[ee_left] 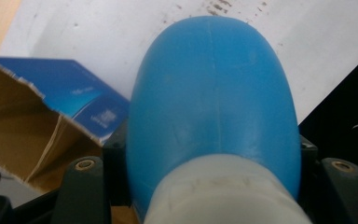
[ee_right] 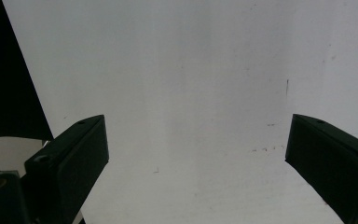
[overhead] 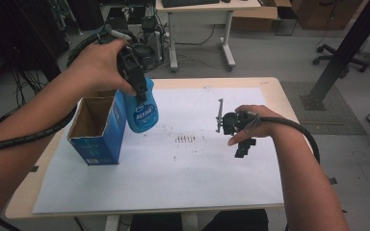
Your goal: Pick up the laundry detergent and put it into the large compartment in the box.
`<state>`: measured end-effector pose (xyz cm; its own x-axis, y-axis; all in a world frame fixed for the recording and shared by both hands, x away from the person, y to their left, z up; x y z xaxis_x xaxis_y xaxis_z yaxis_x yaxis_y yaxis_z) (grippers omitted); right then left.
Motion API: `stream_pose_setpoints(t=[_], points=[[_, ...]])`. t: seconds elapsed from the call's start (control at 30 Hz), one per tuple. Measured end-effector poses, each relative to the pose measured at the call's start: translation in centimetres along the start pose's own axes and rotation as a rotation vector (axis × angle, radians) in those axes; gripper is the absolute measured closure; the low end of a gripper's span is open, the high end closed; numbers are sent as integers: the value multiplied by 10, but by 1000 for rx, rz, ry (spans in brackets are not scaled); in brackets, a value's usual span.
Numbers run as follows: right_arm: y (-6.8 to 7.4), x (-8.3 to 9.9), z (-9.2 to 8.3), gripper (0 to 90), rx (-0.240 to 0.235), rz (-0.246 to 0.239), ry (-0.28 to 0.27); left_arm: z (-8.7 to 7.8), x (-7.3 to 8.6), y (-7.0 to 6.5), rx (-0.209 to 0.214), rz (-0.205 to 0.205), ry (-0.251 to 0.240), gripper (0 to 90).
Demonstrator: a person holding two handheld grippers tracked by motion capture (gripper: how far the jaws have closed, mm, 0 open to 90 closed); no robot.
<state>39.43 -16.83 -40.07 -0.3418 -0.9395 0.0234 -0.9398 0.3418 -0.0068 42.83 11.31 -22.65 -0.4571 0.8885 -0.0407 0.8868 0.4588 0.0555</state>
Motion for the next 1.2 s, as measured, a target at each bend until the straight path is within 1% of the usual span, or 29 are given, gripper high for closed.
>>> stream_pose_setpoints(t=[0.1, 0.13, 0.17, 0.2, 0.23, 0.3, 0.33, 0.37, 0.4, 0.43, 0.47, 0.5, 0.53, 0.57, 0.6, 0.63, 0.67, 0.7, 0.73, 0.77, 0.8, 0.83, 0.9, 0.97, 1.0, 1.1, 1.13, 1.17, 1.2], points=[[-1, 0, 0, 57, 2, -1, 0, -10, 5, 4, 9, -96, 7, 385], [-1, 0, 0, 57, 1, -4, -3, -16, 8, 5, 14, -146, 4, 385], [-1, 0, 0, 57, 1, -4, -3, -16, 8, 5, 14, -146, 4, 385], [-1, -1, 0, 57, 3, -12, -3, -18, 9, 6, 12, -159, 2, 385], [-1, -1, 0, 57, 3, -12, -4, -22, 10, 7, 9, -183, -3, 385], [-1, -2, 1, 57, 3, -17, -6, -29, 14, 9, 4, -203, -2, 385], [-1, -2, 1, 57, 3, -18, -6, -38, 18, 11, -4, -228, -2, 385], [-2, -2, 1, 57, 2, -19, -6, -42, 20, 12, -7, -240, 0, 385], [-2, -2, 1, 57, 2, -19, -6, -42, 20, 12, -7, -240, 0, 385], [-2, -2, 1, 57, 3, -21, -6, -47, 22, 13, -10, -260, 0, 385], [-3, -2, 0, 57, 3, -22, -7, -55, 26, 17, -17, -310, -8, 385], [-3, -2, 0, 57, 3, -22, -7, -55, 26, 17, -17, -310, -8, 384], [-4, -2, -1, 57, 6, -25, -8, -58, 29, 19, -21, -324, -7, 385], [-4, -2, -1, 57, 6, -25, -8, -62, 32, 22, -21, -351, -6, 385], [-5, -3, -2, 57, 11, -29, -7, -67, 37, 27, -20, -401, 3, 384], [-5, -3, -3, 56, 16, -30, -10, -67, 37, 27, -20, -401, 3, 384], [-5, -3, -3, 56, 16, -30, -10, -69, 40, 30, -24, -419, 10, 384], [-5, -5, -4, 57, 16, -35, -19, -72, 46, 34, -30, -460, 28, 384], [-5, -5, -4, 57, 16, -35, -19, -72, 46, 34, -30, -460, 28, 384], [-5, -5, -5, 57, 17, -36, -19, -74, 49, 36, -37, -475, 33, 384], [-5, -5, -4, 57, 17, -36, -18, -75, 50, 37, -41, -477, 36, 384], [-6, -5, -4, 57, 18, -39, -17, -81, 55, 39, -41, -503, 37, 384], [-6, -5, -3, 57, 15, -40, -16, -83, 56, 39, -37, -512, 33, 384], [-6, -5, -2, 57, 14, -41, -12, -88, 59, 40, -21, -538, 27, 385], [-7, -6, -1, 57, 12, -42, -12, -93, 62, 41, -11, -558, 18, 384], [-7, -6, -1, 57, 14, -39, -15, -99, 66, 43, -11, -580, 6, 384], [-7, -6, -2, 57, 14, -38, -15, -103, 69, 44, -17, -602, 8, 384], [-7, -6, -2, 57, 14, -38, -15, -103, 69, 44, -17, -602, 8, 384], [-7, -7, -2, 57, 15, -40, -15, -105, 71, 45, -22, -612, 18, 384]])
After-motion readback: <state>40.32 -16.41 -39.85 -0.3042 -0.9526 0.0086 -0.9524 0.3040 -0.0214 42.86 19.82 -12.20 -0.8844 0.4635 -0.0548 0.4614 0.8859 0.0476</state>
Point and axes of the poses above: each handheld gripper's, and its own axes: z roughly forward along the jaws, x roughly out of its underside, y roughly to its left, the point moved 8 cm from there along z, roughly forward along the jaws, and after that the axes turned 15 degrees about z, right-handed, at the moved point
